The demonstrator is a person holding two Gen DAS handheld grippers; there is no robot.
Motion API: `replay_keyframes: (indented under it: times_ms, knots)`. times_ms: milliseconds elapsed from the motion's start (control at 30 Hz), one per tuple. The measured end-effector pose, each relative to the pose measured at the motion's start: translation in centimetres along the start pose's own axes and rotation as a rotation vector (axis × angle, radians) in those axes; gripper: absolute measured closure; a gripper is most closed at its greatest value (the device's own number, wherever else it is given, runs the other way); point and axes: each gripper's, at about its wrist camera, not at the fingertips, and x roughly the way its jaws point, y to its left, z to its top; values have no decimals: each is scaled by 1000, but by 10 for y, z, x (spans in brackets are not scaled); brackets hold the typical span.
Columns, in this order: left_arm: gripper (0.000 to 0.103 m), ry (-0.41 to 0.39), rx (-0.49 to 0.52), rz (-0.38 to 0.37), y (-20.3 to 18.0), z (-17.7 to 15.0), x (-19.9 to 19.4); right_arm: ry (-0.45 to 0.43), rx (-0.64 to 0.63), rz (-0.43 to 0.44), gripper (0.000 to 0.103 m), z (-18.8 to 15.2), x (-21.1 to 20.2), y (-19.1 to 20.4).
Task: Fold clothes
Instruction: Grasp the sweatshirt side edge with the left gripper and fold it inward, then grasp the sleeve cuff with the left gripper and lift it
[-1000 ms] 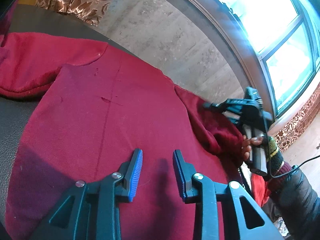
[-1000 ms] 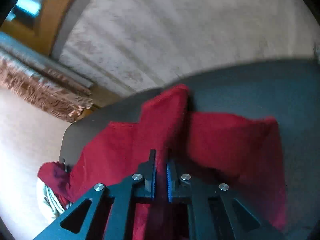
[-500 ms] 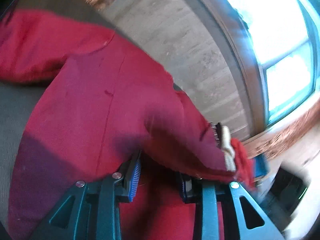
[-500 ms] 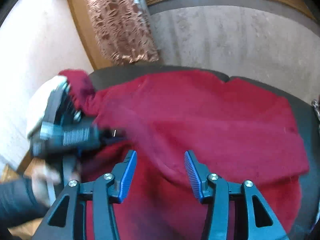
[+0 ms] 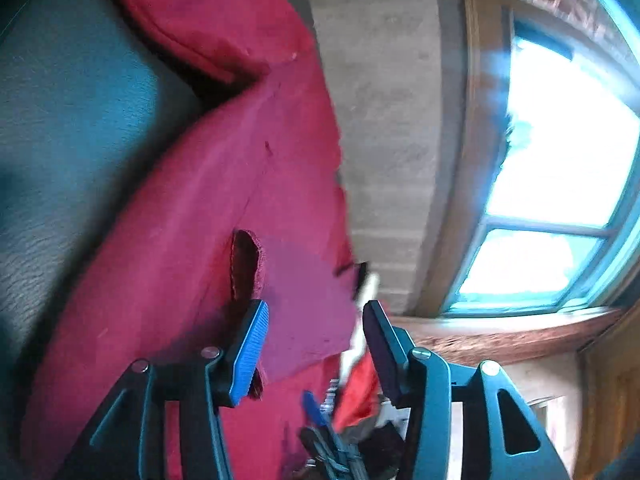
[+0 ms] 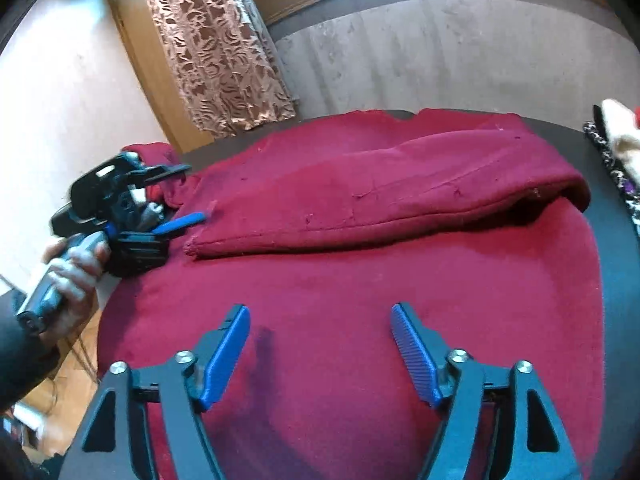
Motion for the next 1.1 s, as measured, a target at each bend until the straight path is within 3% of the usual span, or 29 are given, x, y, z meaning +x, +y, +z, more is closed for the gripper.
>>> replay_keyframes:
  times_ms: [333,500,633,700,733,767,867,967,1100]
  knots:
    - [51,-122,183,450,-45,5,9,-34,85,137,20,0,-4,-9]
    - [48,-94,200,425,-46,11,29,-35,86,154,18,0,-3,-10]
    - [51,-36,180,389,-53,15,43,-34,82,197,8,1,-3,-10]
    - [65,29,166,356,-56,18,56,-29,77,222,2,0,-3,-9]
    - [92,44,183,378,-61,18,64,-28,78,235,0,0,-3,-10]
    - [97,55,205,396,-68,18,70,-28,81,246,0,0,-3,-10]
    - [97,28,347,384,-108,13,68,-37,100,267,0,0,-5,-13]
    - [97,-20,508,257,-186,10,61,-38,100,267,0,0,-5,-12]
    - [97,-54,729,147,-290,-5,64,-39,100,266,0,-1,-5,-10]
